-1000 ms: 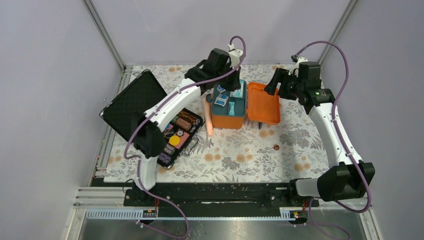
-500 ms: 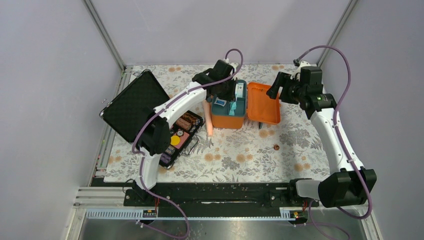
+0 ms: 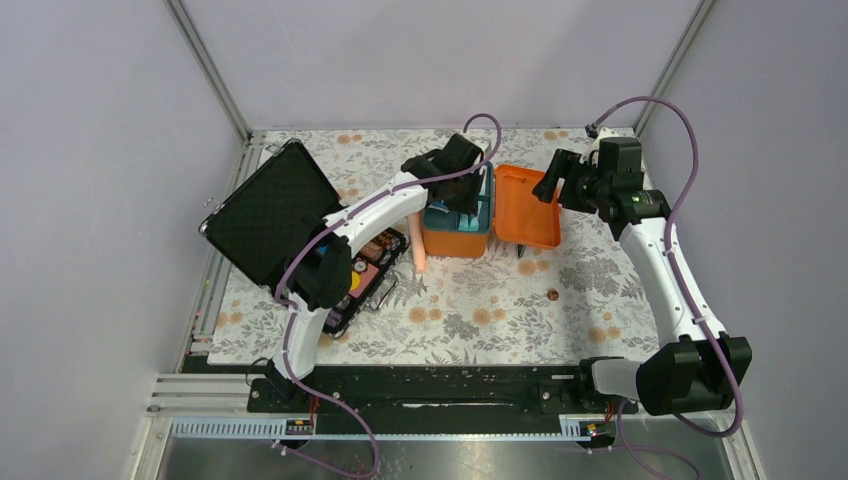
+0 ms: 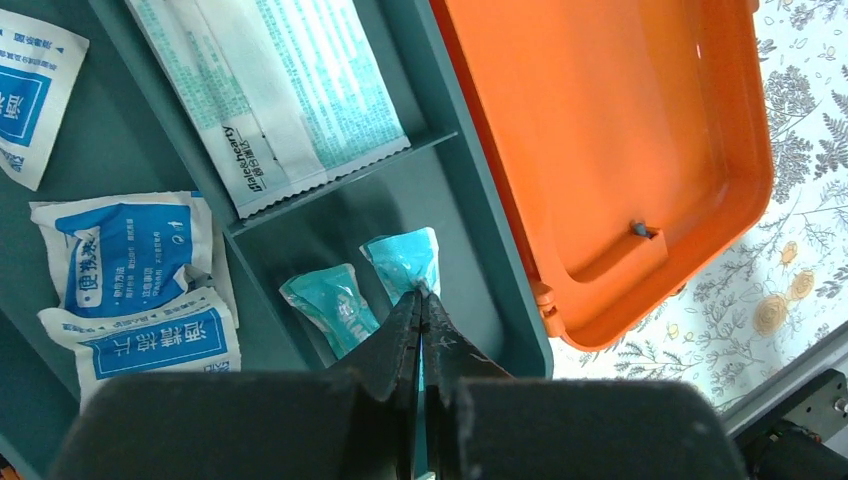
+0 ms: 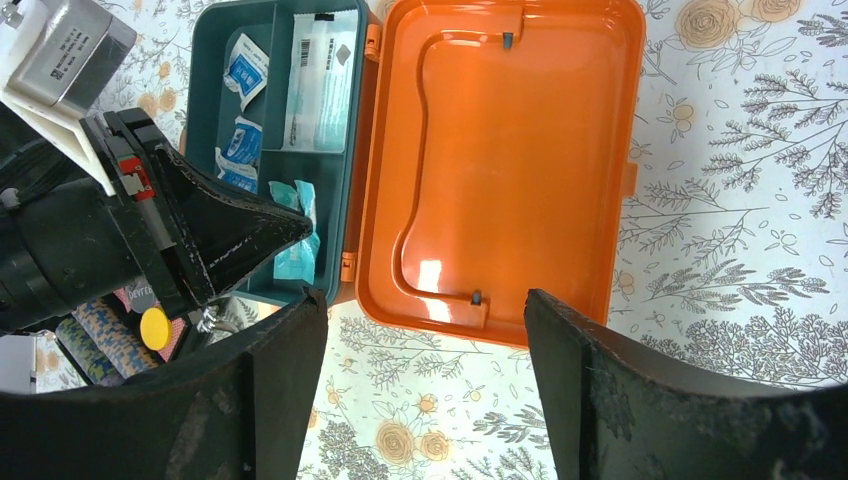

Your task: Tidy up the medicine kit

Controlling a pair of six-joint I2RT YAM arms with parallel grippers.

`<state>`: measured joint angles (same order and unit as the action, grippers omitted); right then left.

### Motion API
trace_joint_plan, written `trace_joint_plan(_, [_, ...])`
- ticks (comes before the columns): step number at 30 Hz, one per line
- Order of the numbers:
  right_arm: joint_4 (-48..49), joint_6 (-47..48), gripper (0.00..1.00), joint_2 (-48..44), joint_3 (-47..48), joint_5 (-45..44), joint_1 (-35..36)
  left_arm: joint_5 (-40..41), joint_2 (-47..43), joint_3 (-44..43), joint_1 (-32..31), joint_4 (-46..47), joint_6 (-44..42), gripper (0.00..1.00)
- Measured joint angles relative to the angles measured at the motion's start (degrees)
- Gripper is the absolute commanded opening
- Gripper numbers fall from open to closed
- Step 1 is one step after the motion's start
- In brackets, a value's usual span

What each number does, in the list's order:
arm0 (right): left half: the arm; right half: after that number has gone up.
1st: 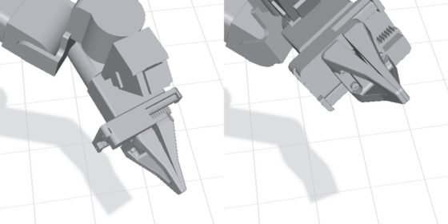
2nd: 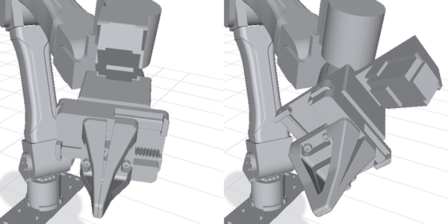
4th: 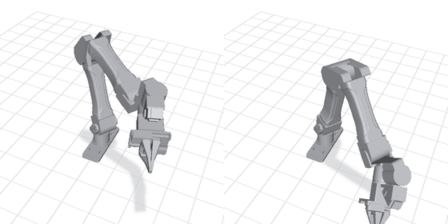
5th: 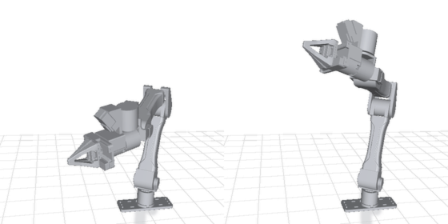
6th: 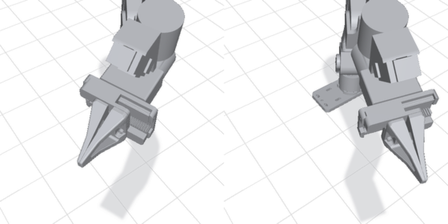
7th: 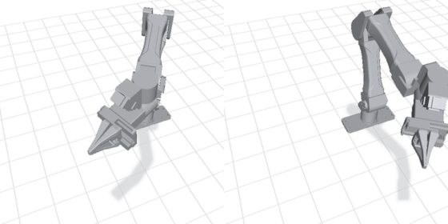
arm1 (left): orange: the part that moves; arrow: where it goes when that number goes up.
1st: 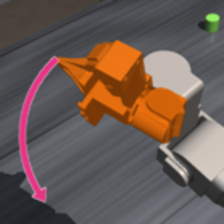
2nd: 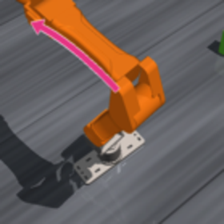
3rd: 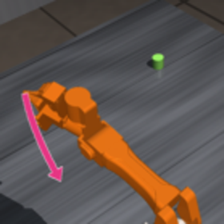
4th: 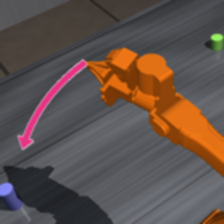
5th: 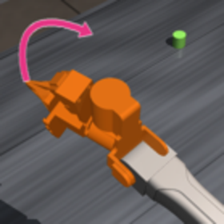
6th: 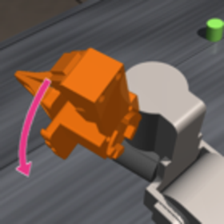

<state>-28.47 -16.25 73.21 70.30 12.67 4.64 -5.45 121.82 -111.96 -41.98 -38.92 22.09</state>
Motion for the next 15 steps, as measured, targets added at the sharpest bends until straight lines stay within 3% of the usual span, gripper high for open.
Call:
trace_joint_plan(11, [0.0, -0.1, 0.79, -0.6, -0.8, 0.0, -0.3, 6.5, 0.2, 0.0, -0.6, -0.2, 0.0, 0.00])
trace_joint_plan(15, [0.0, -0.3, 0.79, -0.6, -0.9, 0.0, -0.3, 7.9, 0.2, 0.1, -0.6, -0.4, 0.0, 0.05])
